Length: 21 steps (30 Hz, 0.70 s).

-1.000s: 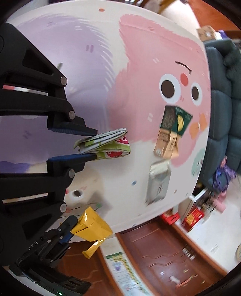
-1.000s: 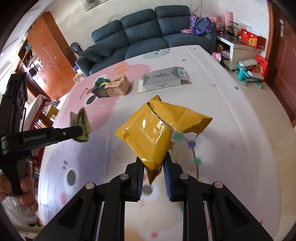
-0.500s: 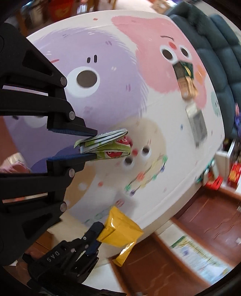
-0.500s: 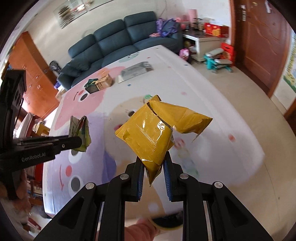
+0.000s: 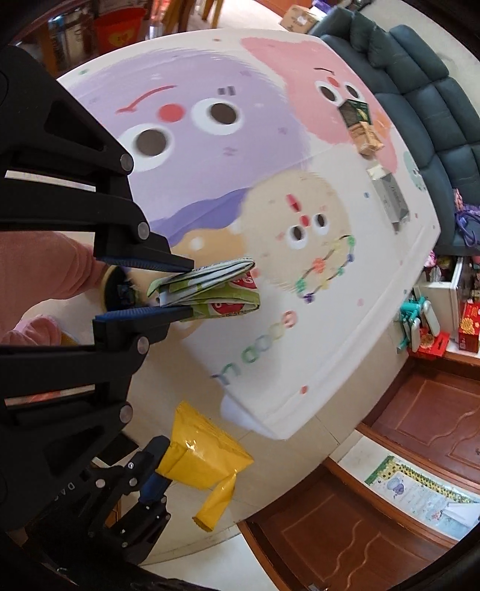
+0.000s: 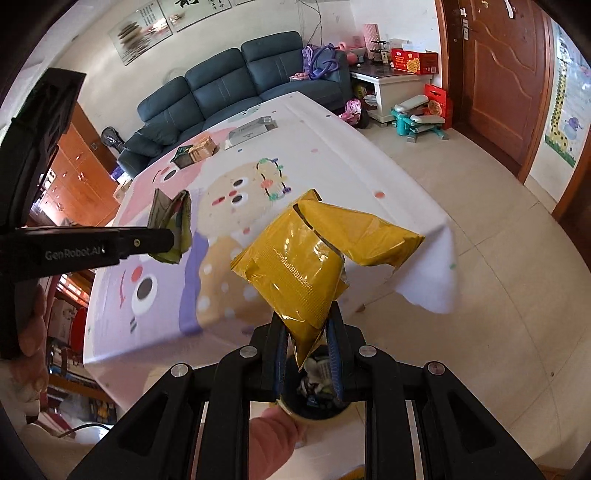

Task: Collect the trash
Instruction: 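Carry the wrapper and yellow bag over the bin and open both tools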

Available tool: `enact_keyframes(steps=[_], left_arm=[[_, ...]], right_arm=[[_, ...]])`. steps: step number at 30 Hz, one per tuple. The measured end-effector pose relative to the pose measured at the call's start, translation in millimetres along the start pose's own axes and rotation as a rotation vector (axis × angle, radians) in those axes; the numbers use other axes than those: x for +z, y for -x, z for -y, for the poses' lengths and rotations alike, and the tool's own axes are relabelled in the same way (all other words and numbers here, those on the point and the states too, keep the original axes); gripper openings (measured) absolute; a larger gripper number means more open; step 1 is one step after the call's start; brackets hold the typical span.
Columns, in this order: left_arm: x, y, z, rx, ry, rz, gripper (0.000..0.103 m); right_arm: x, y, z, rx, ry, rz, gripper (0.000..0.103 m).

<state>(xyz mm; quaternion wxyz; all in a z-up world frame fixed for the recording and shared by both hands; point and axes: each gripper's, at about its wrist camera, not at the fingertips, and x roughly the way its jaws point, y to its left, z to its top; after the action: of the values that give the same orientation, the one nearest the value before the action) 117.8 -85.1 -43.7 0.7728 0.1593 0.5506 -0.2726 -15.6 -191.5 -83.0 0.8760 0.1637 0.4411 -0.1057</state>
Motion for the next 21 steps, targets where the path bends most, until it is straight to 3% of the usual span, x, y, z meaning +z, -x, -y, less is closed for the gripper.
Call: enact_keyframes(steps=[11, 21], left_arm=[[-90.3, -8.4, 27.8, 0.098, 0.108, -0.027, 0.015], [-155.1, -32.1, 34.2, 0.123, 0.167, -0.045, 0.015]], right_arm=[[-69.6, 31.0, 18.7, 0.038, 0.102, -0.034, 0.019], [-127.6, 6.2, 14.9, 0.068, 0.11, -0.139, 0.019]])
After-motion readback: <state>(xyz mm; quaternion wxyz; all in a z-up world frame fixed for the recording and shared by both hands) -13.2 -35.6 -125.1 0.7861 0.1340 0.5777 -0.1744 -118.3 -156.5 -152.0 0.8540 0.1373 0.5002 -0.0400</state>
